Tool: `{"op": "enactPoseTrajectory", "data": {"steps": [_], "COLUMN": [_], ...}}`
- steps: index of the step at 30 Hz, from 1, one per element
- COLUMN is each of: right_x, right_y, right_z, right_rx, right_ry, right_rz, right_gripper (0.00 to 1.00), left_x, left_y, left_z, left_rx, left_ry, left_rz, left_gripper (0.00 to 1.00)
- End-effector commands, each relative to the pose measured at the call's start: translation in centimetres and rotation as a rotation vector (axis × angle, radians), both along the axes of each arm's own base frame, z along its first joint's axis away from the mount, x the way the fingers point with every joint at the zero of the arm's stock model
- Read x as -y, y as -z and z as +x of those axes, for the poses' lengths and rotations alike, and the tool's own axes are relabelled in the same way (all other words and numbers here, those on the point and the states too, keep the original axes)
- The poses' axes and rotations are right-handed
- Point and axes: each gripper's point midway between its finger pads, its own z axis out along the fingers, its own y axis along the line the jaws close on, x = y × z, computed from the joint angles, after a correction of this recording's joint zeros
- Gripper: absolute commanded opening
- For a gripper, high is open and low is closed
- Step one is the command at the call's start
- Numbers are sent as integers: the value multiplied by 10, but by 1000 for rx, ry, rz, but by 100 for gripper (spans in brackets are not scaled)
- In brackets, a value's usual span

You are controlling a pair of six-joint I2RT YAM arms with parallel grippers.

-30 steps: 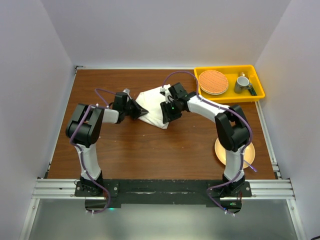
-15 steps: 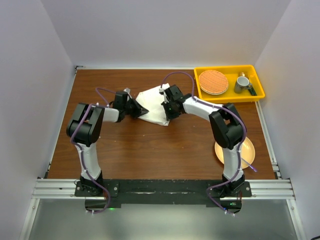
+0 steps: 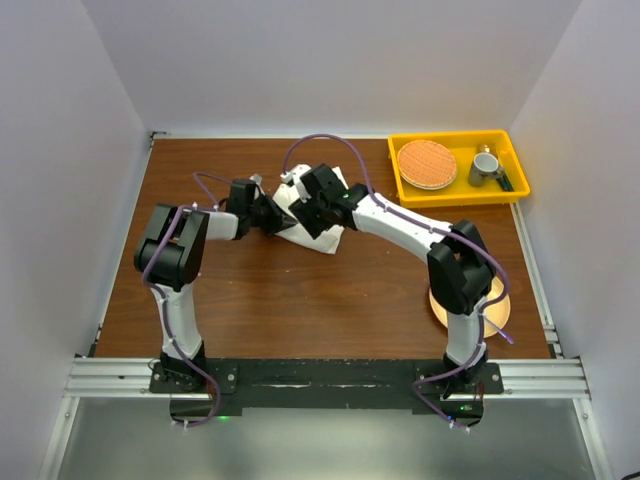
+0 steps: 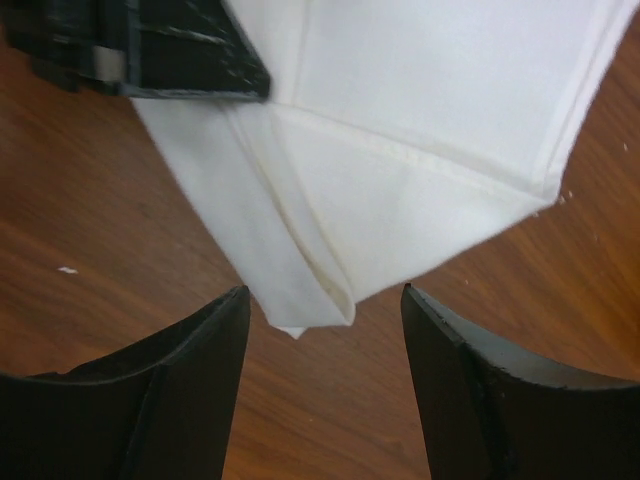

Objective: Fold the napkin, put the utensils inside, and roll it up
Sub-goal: Roll the napkin with the utensil

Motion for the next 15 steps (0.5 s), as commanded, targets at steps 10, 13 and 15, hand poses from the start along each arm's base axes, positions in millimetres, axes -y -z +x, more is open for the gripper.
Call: {"op": "enactPoseTrajectory", "data": {"steps": [10, 13, 15], "right_x": [-71, -70, -67], "right_y": [24, 32, 41], "right_z": [7, 8, 8], "right_rx": [-40, -46, -55], "right_ry": [-237, -236, -232], "right_rz": [88, 75, 60], "right_gripper": [32, 33, 34], "left_x": [-33, -32, -32], "left_y": [84, 84, 84], "left_z": [-56, -55, -55], "left_rx": [-278, -276, -276], "left_ry": [12, 13, 12], "left_rz": [196, 194, 192], "left_gripper": [0, 0, 0]}}
